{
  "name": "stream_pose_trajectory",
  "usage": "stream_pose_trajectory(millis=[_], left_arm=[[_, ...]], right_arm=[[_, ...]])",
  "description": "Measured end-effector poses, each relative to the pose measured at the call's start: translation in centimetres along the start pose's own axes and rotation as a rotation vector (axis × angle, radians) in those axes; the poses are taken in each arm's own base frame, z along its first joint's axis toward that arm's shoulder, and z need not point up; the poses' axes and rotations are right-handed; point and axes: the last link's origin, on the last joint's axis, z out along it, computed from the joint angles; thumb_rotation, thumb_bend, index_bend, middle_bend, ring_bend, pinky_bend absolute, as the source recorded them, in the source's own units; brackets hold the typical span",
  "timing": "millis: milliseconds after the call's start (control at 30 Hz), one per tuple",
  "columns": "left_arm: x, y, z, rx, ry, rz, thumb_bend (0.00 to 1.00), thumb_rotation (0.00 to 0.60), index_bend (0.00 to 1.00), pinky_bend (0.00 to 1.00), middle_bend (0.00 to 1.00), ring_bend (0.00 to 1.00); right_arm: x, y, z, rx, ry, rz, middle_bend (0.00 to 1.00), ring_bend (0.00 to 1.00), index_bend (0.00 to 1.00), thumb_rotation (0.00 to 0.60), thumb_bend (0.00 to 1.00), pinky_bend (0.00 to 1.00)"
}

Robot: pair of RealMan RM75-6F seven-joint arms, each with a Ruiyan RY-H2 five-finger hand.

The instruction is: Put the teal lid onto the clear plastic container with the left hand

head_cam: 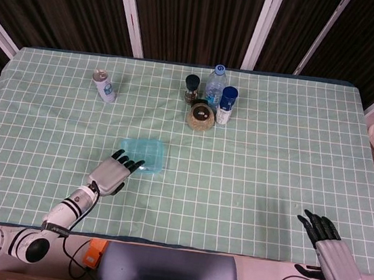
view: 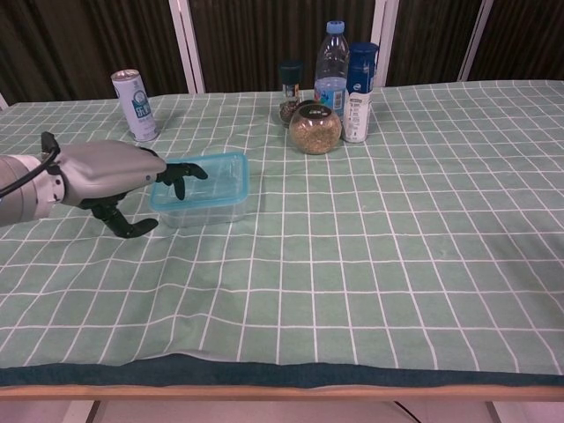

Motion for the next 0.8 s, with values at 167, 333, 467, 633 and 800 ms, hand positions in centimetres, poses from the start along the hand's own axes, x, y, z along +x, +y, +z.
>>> stream_pose_trajectory(millis=[167,333,467,633,800], left_arm=[[2.2,-0.1,-0.5,-0.005,0.103,0.012,0.47,0.600,0.00,0.10,0.20,0.14],[4.2,-0.6,-2.0,0.002,0.183,-0.005,0.47,0.600,0.00,0.10,0.19,0.13],[4.7,-1.1,-3.6,0.007,0.223,-0.018,0.46,0.600,0.00,0.11,0.15,0.10],[2.9,-3.0,-7.8,0.069,0.285,-0.041,0.39,0.600,0.00,0.09,0.01,0.01],[-1.1,-5.6,-13.5,0.208,0.382,-0.110,0.38,0.600,0.00,0.05,0.00,0.00]], right_arm=[[0.0,0.0,0.0,0.000,0.000,-0.001,0.00,0.00,0.00,0.600,0.19,0.00],[0.1,0.0,-0.1,0.001,0.004,-0.003,0.00,0.00,0.00,0.600,0.19,0.00],[0.1,0.0,-0.1,0.001,0.003,-0.004,0.00,0.00,0.00,0.600,0.19,0.00],[0.0,0.0,-0.2,-0.005,-0.001,-0.013,0.00,0.00,0.00,0.600,0.19,0.00],[-0.6,-0.3,-0.1,-0.006,-0.019,-0.040,0.00,0.00,0.00,0.600,0.19,0.00]])
